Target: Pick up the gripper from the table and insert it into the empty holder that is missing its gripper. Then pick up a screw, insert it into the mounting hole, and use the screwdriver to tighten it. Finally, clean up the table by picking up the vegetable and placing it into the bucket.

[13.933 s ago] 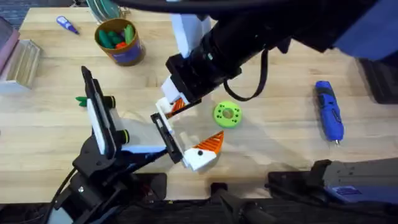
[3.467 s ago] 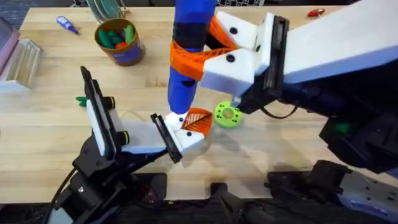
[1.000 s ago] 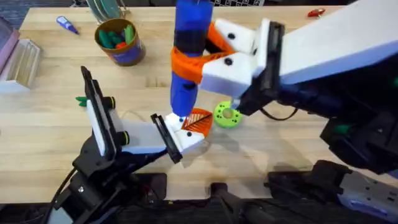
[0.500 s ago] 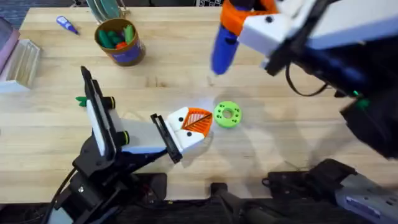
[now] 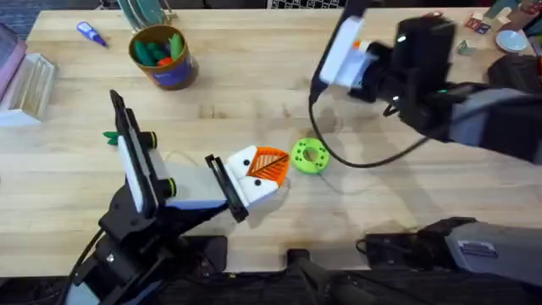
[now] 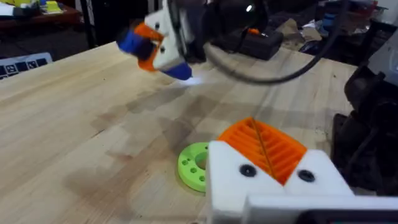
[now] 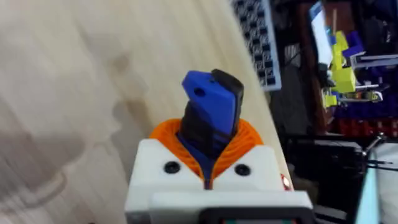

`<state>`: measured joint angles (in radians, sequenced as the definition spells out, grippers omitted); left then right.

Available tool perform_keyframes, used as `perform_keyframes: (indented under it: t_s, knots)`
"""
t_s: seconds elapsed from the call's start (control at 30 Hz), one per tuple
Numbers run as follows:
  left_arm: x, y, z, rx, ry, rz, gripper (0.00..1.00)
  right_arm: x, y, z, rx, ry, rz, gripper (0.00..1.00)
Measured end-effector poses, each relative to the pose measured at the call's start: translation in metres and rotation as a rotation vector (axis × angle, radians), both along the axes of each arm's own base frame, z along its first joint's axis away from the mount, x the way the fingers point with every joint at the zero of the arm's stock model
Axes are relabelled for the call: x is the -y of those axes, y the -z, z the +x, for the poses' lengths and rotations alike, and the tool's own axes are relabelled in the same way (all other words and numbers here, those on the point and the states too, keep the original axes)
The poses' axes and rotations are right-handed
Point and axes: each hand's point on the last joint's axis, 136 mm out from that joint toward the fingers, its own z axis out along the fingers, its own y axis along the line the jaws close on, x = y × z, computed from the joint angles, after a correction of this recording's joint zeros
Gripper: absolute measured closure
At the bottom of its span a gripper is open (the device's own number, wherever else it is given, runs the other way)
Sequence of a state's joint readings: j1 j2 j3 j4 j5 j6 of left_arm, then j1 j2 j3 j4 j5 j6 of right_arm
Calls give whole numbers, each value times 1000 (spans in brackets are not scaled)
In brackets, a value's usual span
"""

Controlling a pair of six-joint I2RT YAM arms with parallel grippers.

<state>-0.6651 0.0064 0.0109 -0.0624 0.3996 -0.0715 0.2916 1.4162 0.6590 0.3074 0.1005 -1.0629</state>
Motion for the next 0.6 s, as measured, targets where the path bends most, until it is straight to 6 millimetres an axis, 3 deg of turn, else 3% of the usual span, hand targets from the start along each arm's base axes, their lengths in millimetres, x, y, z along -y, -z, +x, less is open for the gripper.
perform_keyframes:
  t_s: [0.17,0.27,0.47,0.5,0.6]
  knots:
    - [0,0,0,0,0,0,987,8,53,-1,-105,-36,-185,977]
    - [0,0,0,0,0,0,987,5,65,-3,-125,-60,-241,960]
    - [0,0,0,0,0,0,987,-9,80,-7,-156,-115,-284,787]
    - [0,0,0,0,0,0,987,-10,80,-8,-159,-115,-287,715]
    - [0,0,0,0,0,0,987,-13,73,-3,-140,-113,-301,285]
